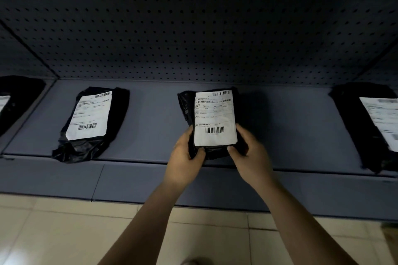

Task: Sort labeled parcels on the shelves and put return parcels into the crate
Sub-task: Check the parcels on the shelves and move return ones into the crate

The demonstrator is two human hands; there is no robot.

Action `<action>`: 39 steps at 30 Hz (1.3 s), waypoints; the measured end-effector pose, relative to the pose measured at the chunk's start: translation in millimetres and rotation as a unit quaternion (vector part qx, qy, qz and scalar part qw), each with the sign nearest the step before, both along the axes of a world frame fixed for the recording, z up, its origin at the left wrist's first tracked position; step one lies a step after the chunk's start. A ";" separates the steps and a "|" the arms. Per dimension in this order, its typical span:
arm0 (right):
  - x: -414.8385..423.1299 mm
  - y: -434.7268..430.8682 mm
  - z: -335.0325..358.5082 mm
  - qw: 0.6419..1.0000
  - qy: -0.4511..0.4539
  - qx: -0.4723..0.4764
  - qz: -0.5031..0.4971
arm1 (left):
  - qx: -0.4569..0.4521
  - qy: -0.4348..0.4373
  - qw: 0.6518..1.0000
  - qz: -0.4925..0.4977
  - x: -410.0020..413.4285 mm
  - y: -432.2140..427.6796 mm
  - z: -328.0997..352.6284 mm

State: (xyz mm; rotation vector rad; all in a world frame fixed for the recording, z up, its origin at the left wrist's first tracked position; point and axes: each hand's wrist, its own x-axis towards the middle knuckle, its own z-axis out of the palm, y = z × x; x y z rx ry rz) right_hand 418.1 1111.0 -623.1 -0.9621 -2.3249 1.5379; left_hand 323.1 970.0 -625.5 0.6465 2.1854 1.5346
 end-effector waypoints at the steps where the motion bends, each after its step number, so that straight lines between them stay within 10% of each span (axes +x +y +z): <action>1: -0.8 -0.3 -2.1 1.000 -0.010 0.004 0.002 | -0.008 0.001 1.000 -0.008 -1.3 -0.2 -0.8; 8: 2.8 0.1 7.9 0.992 -0.067 0.105 0.015 | -0.135 0.103 0.985 -0.032 -9.1 -8.1 -3.5; 19: 76.4 0.1 113.4 0.931 -0.106 0.339 0.082 | -0.197 0.451 0.855 -0.164 35.7 -6.5 102.5; 39: 282.3 180.7 201.9 0.918 -0.125 0.376 0.004 | -0.151 0.483 0.834 -0.221 210.0 181.1 196.1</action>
